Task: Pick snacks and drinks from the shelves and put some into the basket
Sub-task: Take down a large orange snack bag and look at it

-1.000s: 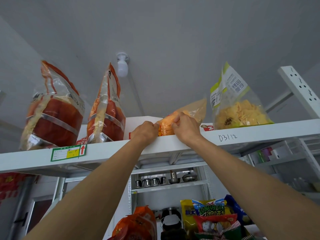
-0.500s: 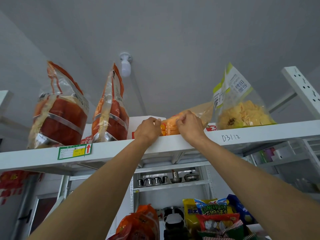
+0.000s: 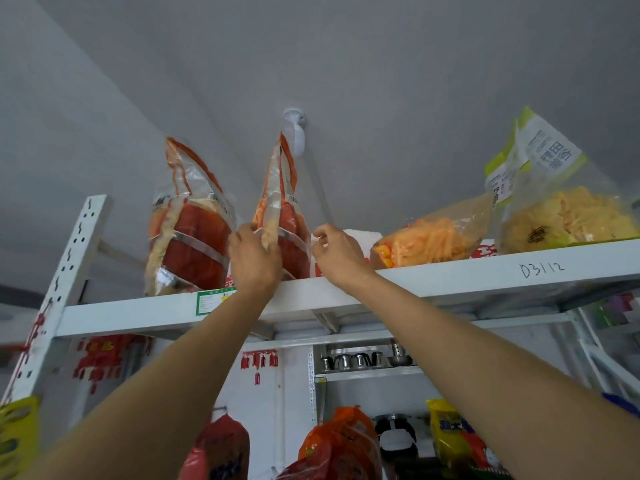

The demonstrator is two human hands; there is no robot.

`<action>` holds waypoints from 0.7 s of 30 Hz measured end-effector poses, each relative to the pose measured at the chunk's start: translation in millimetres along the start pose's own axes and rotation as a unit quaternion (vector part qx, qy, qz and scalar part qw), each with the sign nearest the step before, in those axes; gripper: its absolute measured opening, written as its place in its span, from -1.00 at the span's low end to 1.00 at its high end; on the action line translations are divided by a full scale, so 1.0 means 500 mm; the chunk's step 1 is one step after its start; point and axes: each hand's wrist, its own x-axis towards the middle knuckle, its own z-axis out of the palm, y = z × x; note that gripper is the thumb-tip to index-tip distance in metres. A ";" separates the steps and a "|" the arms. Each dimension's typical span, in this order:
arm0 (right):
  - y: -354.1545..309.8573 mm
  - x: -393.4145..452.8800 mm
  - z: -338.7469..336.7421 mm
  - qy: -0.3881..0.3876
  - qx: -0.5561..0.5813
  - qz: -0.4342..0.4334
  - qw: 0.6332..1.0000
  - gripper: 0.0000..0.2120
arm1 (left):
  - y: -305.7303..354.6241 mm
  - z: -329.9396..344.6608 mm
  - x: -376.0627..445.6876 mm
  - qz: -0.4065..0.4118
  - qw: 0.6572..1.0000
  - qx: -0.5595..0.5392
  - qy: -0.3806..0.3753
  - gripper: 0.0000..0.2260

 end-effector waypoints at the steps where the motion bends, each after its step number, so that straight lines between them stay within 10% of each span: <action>1: -0.010 0.006 0.012 -0.027 -0.001 0.004 1.000 -0.68 | -0.011 -0.008 0.013 -0.008 1.000 0.016 -0.025 -0.58; 13: -0.033 0.080 0.100 -0.205 -0.018 0.114 0.972 -0.33 | -0.066 0.038 0.102 -0.119 0.961 0.024 -0.248 -0.26; 21: -0.025 0.057 0.086 -0.138 -0.109 0.051 0.983 -0.53 | -0.091 0.042 0.117 -0.143 0.961 -0.021 -0.237 -0.35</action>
